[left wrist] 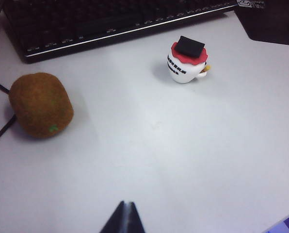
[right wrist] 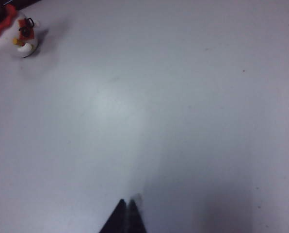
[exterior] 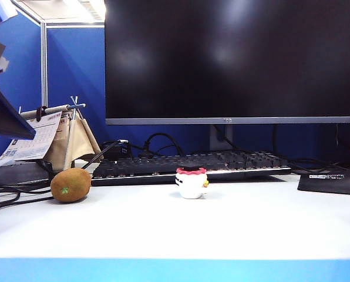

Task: Place the kiwi on top of the doll with a flat head.

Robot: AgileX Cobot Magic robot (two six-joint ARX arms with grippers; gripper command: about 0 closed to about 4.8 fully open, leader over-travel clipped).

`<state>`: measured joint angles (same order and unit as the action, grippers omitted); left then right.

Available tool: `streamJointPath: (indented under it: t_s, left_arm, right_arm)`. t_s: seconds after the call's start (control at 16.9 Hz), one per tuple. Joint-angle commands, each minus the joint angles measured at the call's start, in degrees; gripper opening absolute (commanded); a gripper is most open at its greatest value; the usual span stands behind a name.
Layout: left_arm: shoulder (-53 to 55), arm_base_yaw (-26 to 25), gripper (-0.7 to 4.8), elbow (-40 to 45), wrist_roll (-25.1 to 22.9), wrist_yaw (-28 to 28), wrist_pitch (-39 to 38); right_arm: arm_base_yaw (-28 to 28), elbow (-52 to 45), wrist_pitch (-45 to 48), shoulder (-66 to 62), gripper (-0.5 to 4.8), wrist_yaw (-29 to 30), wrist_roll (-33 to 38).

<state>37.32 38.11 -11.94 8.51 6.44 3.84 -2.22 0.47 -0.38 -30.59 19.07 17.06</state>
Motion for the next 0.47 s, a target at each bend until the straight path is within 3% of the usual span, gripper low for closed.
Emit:
streamJointPath:
  t_s: [0.06,0.24,0.47]
  left_arm:
    - [0.0,0.0,-0.05,-0.2,-0.1,-0.2,1.1]
    - [0.0,0.0,-0.05,-0.2,0.1,-0.3,3.2]
    - [0.0,0.0,-0.05,-1.1,1.9,-5.1,1.5]
  right_arm:
    - [-0.1,-0.3,1.3,0.1,-0.05,0.3,-0.2]
    - [-0.1,-0.3,2.0,0.1,-0.05,4.4,-0.2]
    - [-0.1,0.6,4.7,0.1,0.05,9.0,2.4]
